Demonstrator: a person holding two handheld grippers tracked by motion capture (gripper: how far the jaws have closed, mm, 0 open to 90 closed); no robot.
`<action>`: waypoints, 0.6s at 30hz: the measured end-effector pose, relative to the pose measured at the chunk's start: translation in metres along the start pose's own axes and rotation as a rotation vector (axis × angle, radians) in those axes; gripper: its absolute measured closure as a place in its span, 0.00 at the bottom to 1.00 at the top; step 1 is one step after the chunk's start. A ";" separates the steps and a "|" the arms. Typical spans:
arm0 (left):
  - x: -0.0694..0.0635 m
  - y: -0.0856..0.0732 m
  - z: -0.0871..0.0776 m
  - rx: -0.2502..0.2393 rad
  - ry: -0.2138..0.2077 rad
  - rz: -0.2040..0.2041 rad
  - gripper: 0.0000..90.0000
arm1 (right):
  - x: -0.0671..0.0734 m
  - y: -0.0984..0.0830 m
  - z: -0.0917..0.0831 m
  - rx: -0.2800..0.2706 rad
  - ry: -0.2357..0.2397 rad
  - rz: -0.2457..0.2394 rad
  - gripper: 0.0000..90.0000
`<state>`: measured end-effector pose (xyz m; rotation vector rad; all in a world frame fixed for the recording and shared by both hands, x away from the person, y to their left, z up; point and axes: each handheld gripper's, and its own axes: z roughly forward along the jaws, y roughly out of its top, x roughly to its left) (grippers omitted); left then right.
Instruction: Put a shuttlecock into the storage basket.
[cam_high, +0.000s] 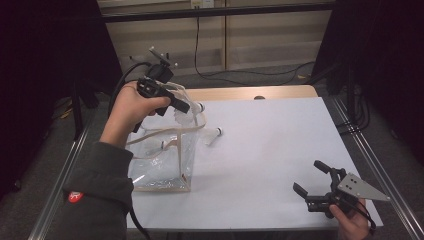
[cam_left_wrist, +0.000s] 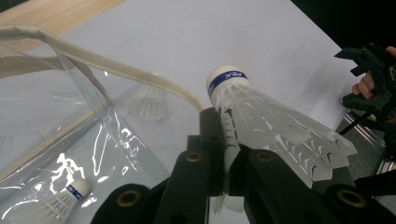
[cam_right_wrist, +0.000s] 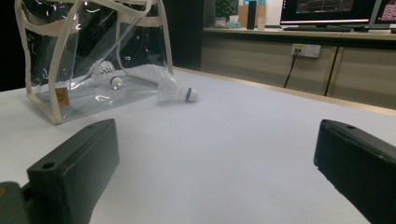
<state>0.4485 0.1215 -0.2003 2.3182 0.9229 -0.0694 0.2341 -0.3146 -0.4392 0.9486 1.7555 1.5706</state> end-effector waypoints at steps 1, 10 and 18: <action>0.000 0.000 -0.001 0.000 0.000 -0.003 1.00 | 0.000 0.000 0.000 -0.001 0.000 0.002 0.00; 0.007 -0.002 -0.005 -0.001 0.019 -0.018 0.99 | 0.000 0.000 0.000 -0.001 -0.001 0.001 0.00; 0.011 -0.004 -0.009 -0.012 0.031 -0.031 0.99 | 0.001 0.000 0.000 -0.001 0.003 0.001 0.00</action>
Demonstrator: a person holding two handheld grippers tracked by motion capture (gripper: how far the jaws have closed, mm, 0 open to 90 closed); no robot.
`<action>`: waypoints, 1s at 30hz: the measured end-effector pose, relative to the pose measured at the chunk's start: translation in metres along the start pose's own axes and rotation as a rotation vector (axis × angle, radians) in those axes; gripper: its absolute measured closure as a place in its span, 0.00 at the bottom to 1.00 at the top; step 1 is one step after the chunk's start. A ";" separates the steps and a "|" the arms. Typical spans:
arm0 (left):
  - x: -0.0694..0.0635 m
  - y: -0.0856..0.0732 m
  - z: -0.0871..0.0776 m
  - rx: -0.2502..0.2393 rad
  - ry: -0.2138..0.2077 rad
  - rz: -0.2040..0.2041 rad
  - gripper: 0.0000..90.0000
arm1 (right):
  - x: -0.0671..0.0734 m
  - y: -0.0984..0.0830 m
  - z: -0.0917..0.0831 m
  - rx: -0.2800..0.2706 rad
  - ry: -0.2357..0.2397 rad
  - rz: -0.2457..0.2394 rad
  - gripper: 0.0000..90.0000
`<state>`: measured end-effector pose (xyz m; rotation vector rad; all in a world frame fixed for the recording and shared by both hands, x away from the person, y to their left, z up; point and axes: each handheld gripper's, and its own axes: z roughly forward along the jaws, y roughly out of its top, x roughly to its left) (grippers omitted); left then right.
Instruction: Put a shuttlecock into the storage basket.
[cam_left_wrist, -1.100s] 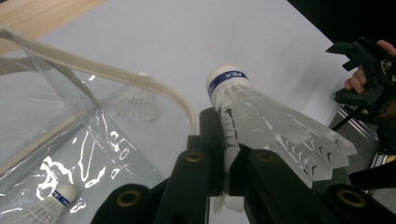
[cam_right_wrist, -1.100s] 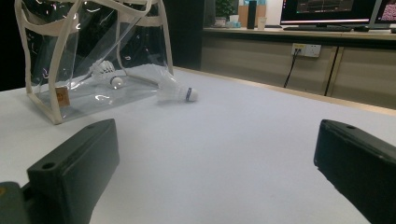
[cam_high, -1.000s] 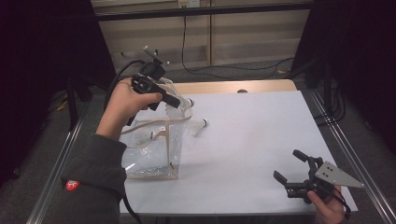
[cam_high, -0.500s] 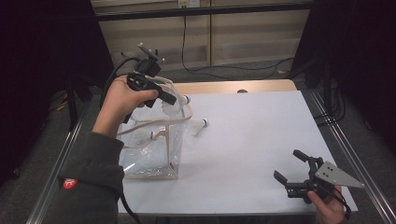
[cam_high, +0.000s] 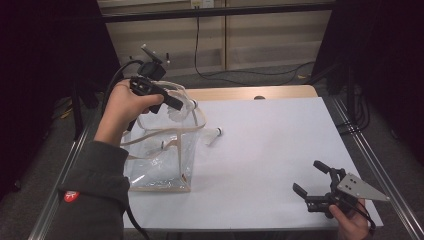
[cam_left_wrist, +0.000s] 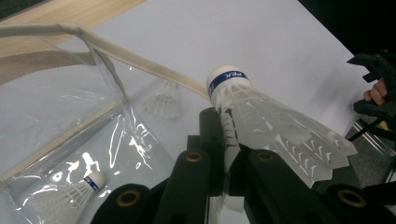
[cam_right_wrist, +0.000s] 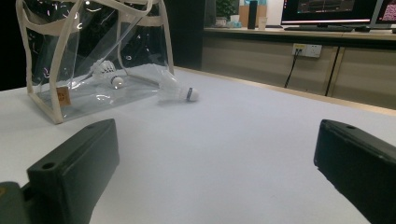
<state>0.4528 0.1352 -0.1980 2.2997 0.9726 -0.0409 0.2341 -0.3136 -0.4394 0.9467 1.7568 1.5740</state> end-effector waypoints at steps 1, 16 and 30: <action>0.001 0.000 0.000 0.000 0.003 0.005 0.99 | 0.000 0.000 0.000 0.000 0.001 -0.002 0.00; 0.012 -0.003 -0.004 -0.011 0.027 -0.021 0.99 | 0.000 0.000 0.000 0.001 0.001 -0.003 0.00; 0.024 -0.007 -0.008 -0.028 0.070 -0.053 0.99 | 0.000 0.000 0.000 0.000 0.002 -0.005 0.00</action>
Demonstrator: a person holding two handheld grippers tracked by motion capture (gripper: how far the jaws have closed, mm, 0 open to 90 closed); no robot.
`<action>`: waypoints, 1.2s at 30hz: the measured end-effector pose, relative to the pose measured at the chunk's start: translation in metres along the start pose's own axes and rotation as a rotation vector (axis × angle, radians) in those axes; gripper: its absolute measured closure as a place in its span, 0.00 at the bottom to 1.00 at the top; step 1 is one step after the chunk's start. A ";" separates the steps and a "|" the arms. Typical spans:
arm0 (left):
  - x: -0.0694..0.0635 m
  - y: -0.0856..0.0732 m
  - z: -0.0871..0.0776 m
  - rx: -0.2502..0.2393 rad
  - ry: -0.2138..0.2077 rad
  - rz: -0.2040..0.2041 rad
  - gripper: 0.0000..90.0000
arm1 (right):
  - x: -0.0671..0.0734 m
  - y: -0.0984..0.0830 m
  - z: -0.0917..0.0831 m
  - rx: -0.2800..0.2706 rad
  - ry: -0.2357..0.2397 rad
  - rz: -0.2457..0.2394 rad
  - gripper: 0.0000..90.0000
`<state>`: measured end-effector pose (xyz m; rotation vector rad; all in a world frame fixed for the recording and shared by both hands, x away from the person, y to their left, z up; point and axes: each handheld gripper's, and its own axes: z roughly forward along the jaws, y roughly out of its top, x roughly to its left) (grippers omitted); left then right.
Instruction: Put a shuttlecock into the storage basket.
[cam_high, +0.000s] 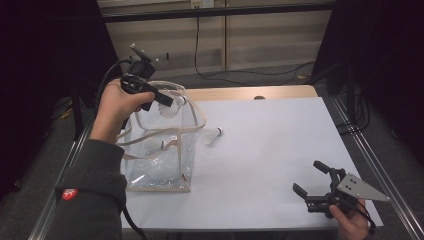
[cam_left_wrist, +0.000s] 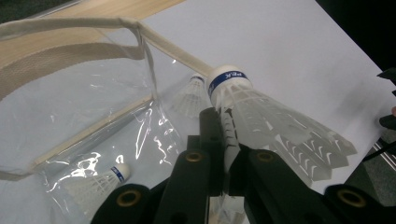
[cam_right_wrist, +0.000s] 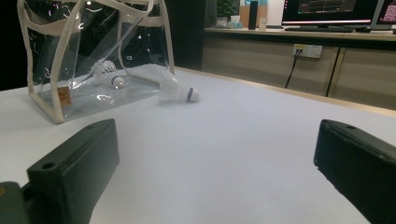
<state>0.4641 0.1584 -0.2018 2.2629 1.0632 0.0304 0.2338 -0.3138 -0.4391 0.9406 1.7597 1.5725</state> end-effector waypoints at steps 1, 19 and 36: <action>0.000 0.000 0.000 -0.002 0.004 -0.004 0.99 | 0.000 0.000 0.000 -0.001 0.000 0.000 0.00; 0.012 -0.006 0.007 -0.003 0.031 -0.032 0.99 | 0.000 0.000 0.000 -0.004 -0.002 -0.001 0.00; 0.017 -0.006 0.014 -0.018 0.036 -0.041 0.99 | 0.000 0.000 0.000 -0.003 -0.001 -0.003 0.00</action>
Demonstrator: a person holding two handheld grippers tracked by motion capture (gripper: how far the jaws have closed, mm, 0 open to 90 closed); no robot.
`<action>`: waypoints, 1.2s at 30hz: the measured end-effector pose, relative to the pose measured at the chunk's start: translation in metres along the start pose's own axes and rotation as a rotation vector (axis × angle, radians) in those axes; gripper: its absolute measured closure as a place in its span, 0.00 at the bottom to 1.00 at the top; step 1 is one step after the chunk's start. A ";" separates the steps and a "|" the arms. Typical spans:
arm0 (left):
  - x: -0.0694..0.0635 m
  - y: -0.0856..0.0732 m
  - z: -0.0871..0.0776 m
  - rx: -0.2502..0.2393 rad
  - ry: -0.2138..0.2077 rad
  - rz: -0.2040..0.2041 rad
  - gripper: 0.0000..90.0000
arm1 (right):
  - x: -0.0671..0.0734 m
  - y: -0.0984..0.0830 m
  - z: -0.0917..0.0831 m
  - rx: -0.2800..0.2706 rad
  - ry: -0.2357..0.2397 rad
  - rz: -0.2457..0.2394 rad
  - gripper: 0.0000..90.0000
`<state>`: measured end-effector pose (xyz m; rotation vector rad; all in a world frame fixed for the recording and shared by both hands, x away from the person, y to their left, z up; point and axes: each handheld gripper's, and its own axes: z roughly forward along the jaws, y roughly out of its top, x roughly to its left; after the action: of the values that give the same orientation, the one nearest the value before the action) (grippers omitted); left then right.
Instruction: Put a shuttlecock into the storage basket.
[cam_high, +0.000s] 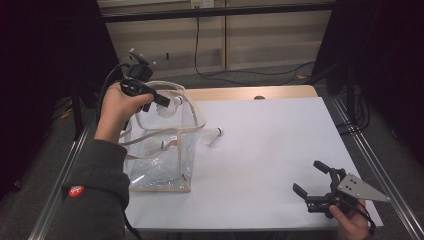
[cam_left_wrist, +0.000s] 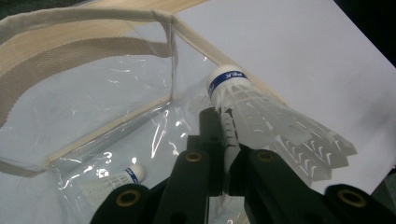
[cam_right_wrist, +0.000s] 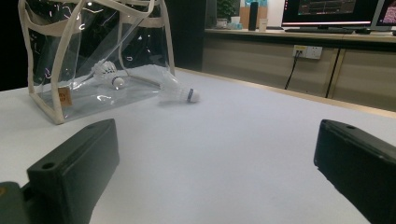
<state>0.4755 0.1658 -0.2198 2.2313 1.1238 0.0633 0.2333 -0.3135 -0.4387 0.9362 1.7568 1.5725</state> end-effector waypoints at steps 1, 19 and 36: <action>0.001 0.000 0.000 0.003 -0.001 -0.001 0.99 | 0.000 0.000 0.000 0.000 -0.001 0.001 0.00; 0.014 -0.006 0.008 0.015 0.028 -0.036 0.99 | 0.000 0.000 0.000 0.001 0.003 0.002 0.00; 0.022 -0.009 0.019 0.035 0.055 -0.044 0.98 | 0.000 -0.001 0.000 0.002 0.004 0.004 0.00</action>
<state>0.4888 0.1762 -0.2449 2.2469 1.2122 0.0874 0.2334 -0.3131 -0.4392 0.9384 1.7611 1.5763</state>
